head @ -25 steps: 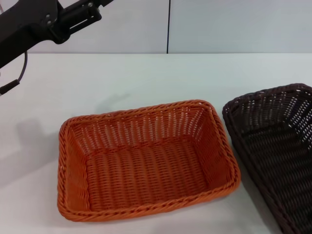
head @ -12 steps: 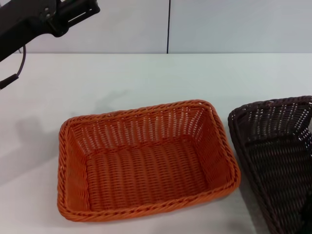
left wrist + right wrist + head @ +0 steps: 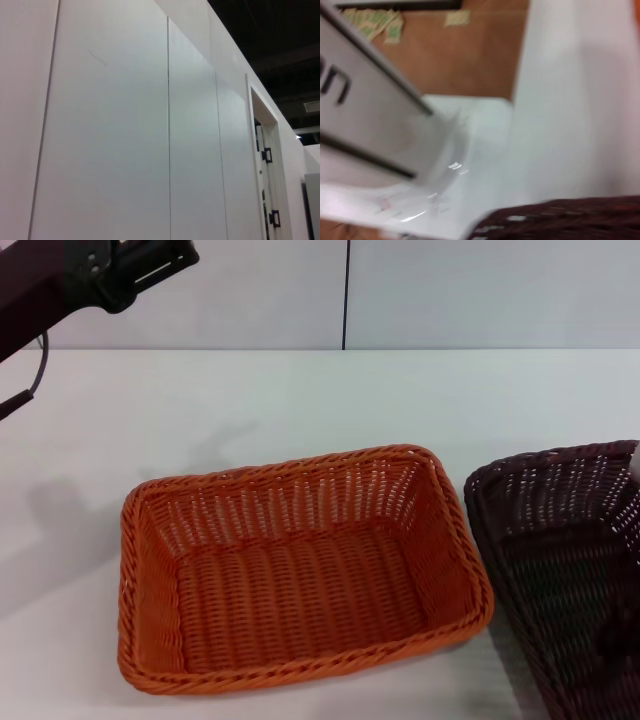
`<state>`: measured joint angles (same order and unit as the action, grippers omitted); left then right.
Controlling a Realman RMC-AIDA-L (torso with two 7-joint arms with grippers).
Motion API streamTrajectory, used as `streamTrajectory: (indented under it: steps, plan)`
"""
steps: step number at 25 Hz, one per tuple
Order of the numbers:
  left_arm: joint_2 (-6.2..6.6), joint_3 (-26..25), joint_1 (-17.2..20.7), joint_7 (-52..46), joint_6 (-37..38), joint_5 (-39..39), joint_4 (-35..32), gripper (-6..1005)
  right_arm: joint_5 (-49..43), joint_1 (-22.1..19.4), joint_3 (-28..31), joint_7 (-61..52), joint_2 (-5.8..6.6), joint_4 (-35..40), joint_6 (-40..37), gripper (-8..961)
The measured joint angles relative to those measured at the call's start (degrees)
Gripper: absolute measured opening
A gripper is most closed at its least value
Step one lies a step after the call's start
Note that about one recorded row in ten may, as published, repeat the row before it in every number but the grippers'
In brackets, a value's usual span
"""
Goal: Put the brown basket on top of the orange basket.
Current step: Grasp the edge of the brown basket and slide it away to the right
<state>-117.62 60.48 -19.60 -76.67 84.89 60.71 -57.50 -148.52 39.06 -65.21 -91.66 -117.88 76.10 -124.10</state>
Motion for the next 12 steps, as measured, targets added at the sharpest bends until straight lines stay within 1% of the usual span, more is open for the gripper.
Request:
streamTrajectory:
  steps: [1, 2, 3, 6, 7, 9, 10, 12]
  plan:
    - [0.01, 0.0, 0.0, 0.0, 0.0, 0.0, 0.1, 838, 0.0, 0.7, 2.3, 0.4, 0.39, -0.1, 0.5, 458]
    - [0.01, -0.1, 0.1, 0.0, 0.0, 0.0, 0.2, 838, 0.0, 2.0, 6.1, 1.0, 1.44, -0.3, 2.1, 458]
    - [0.01, -0.1, 0.1, 0.0, 0.0, 0.0, 0.2, 838, 0.0, 2.0, 6.1, 1.0, 1.44, -0.3, 2.1, 458]
    - [0.09, -0.1, 0.0, 0.3, 0.0, 0.0, 1.2, 838, -0.1, 3.7, 10.7, 1.3, 3.41, -1.2, 5.8, 458]
    - [0.1, -0.1, 0.0, 0.6, 0.0, 0.0, 1.4, 838, -0.2, 4.7, 12.9, 1.3, 4.66, -2.0, 9.3, 458]
    - [0.09, -0.1, 0.0, 0.9, 0.0, 0.0, 1.5, 837, -0.3, 5.6, 14.6, 1.1, 5.51, -3.1, 12.9, 458]
    - [0.07, -0.1, 0.0, 0.9, 0.0, 0.0, 1.5, 837, -0.3, 5.6, 14.6, 1.1, 5.51, -3.1, 12.9, 458]
    - [0.05, 0.0, 0.0, 1.0, 0.0, 0.0, 1.6, 837, -0.4, 7.2, 16.4, 1.0, 6.4, -6.1, 16.6, 458]
